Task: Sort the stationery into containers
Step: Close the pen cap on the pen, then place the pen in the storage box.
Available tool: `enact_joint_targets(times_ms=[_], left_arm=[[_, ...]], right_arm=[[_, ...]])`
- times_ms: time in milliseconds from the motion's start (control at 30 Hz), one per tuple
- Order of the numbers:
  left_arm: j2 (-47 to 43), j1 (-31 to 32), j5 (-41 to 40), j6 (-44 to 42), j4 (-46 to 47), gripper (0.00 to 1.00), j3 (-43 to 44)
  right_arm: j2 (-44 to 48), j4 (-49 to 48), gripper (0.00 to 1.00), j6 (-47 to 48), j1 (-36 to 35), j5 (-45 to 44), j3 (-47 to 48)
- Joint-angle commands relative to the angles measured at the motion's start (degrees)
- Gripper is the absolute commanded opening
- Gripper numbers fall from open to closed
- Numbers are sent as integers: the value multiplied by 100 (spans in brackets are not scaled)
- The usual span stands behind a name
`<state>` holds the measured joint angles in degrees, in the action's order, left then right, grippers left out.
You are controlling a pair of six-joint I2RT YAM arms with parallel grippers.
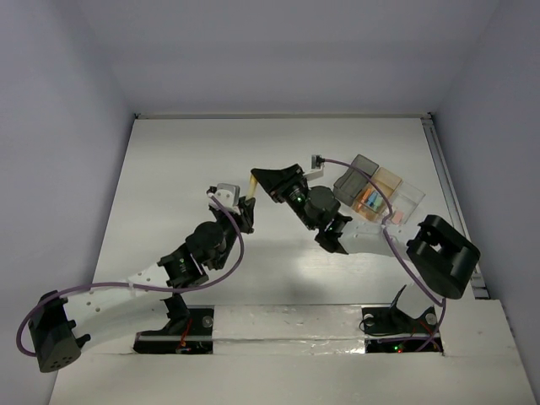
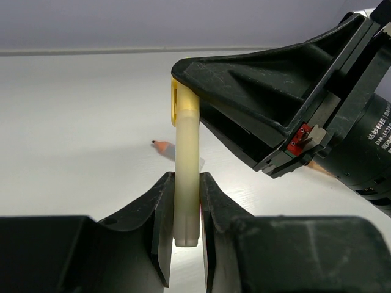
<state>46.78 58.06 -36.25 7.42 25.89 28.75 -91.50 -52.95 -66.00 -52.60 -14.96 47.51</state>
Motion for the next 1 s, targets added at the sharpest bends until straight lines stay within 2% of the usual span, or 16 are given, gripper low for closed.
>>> enact_joint_targets(times_ms=[0,33,100,133,233,267,300,333,567,733,967], left_arm=[[-178,-190,83,364,1297,5,658],[-231,-190,109,496,1183,15,580],[-423,-190,240,602,990,27,430],[-494,-190,224,724,875,42,395],[-915,-190,197,866,401,63,254],[-917,-190,197,901,399,66,254],[-1108,-190,258,919,278,85,184],[-1197,-190,294,928,215,99,131],[-1874,-190,233,1077,-189,99,-361],[-2033,-190,118,1130,-190,99,-870],[-1840,-190,311,1069,56,99,-1249]], right_arm=[[158,1146,0,350,-498,1399,-347],[211,1207,0,368,-323,1321,-330],[299,1296,0,368,-85,1303,-303],[369,1278,0,360,151,1372,-312],[501,1392,0,403,582,1373,-312],[528,1392,0,430,680,1312,-303],[554,1523,0,430,794,1268,-286],[607,1516,0,438,917,1320,-286],[1055,1980,0,693,2182,1399,-575],[1828,3043,0,1491,3271,874,-708],[1453,3844,0,2239,4178,600,-67]])
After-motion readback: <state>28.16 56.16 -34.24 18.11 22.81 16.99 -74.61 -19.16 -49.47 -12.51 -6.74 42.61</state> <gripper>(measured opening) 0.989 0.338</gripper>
